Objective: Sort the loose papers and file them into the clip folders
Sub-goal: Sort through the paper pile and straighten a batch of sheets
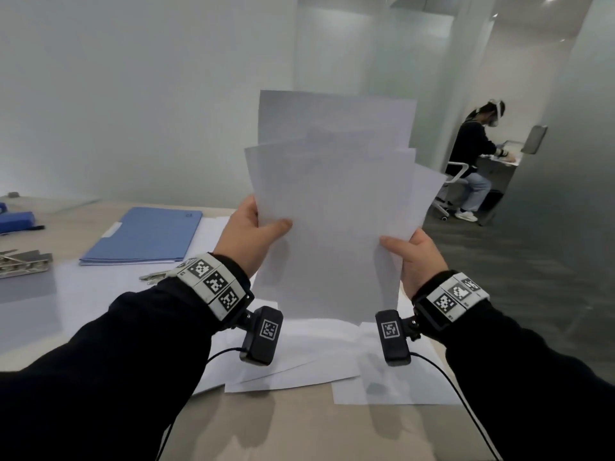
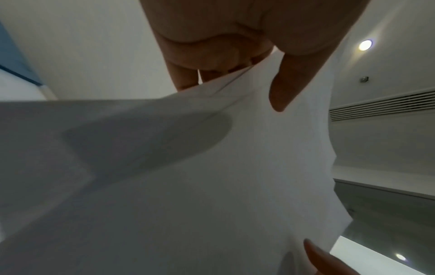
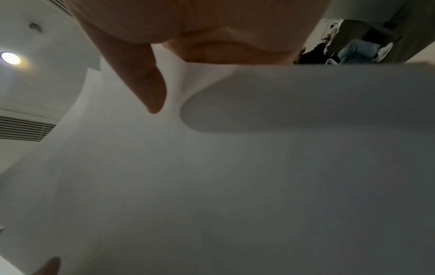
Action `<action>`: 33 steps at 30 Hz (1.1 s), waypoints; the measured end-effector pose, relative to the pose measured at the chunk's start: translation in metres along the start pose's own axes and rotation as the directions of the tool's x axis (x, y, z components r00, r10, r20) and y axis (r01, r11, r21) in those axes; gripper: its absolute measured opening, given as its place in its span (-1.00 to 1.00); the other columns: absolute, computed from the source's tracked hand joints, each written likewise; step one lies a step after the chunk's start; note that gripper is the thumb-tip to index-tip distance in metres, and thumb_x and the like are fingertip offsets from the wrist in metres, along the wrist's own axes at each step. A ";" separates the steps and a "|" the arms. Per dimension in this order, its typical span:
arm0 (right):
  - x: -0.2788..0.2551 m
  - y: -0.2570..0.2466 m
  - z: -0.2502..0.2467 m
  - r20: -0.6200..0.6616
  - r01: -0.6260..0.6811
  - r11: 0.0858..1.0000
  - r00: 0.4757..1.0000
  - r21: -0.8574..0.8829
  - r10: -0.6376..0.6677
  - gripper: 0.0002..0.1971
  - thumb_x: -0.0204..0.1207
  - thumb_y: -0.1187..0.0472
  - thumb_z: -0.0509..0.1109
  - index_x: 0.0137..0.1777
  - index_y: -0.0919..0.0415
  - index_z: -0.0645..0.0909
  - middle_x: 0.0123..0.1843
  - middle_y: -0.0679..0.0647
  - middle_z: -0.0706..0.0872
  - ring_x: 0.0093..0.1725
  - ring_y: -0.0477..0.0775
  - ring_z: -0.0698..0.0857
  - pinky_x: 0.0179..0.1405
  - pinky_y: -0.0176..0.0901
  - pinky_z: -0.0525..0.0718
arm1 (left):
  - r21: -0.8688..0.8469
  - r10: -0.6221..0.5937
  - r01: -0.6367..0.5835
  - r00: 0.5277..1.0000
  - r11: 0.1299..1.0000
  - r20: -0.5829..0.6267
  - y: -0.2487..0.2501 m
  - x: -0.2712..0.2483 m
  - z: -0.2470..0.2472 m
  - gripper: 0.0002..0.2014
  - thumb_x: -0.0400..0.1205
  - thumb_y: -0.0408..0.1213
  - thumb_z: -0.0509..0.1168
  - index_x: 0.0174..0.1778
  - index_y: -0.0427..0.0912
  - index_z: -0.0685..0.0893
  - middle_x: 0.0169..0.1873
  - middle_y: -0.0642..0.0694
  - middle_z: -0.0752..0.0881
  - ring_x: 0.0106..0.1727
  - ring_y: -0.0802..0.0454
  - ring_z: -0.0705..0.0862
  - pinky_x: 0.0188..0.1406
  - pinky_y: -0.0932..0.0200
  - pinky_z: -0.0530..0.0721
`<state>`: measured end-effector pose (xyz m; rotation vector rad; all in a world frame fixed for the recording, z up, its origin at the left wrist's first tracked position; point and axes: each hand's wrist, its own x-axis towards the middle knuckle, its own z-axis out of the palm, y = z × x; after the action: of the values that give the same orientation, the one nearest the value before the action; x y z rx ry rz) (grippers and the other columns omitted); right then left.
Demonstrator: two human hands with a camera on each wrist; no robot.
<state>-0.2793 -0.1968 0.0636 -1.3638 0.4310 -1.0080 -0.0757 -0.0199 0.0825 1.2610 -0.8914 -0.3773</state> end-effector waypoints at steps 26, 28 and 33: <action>-0.005 0.092 0.023 -0.138 -0.379 0.456 0.867 -0.805 0.478 -0.38 0.52 0.33 0.39 0.58 0.13 0.33 0.24 0.20 0.64 0.12 0.18 0.62 0.09 -0.21 0.53 | 0.354 -0.567 0.638 0.770 0.683 -0.293 -0.083 -0.040 -0.080 -0.55 0.68 -0.37 0.30 0.52 -0.27 0.52 0.51 -0.21 0.51 0.52 -0.18 0.46 0.50 -0.03 0.42; -0.008 0.097 0.027 -0.151 -0.373 0.406 0.863 -0.834 0.482 -0.34 0.55 0.27 0.37 0.63 0.11 0.25 0.31 0.21 0.61 0.07 0.17 0.60 0.02 -0.21 0.51 | 0.361 -0.609 0.655 0.754 0.664 -0.246 -0.083 -0.045 -0.074 -0.51 0.68 -0.39 0.30 0.57 -0.22 0.46 0.60 -0.21 0.40 0.59 -0.18 0.38 0.40 -0.04 0.48; -0.013 0.096 0.032 -0.104 -0.310 0.352 0.860 -0.883 0.499 -0.38 0.57 0.07 0.37 0.61 0.02 0.29 0.50 0.16 0.53 0.12 0.12 0.60 0.10 -0.19 0.51 | 0.188 -0.676 0.701 0.713 0.688 -0.187 -0.085 -0.041 -0.059 -0.55 0.70 -0.32 0.29 0.53 -0.18 0.46 0.50 -0.25 0.47 0.53 -0.26 0.44 0.26 -0.15 0.58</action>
<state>-0.2294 -0.1775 -0.0227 -2.1075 1.2219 -0.1313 -0.0386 0.0210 -0.0139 1.8256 -0.3330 -0.8120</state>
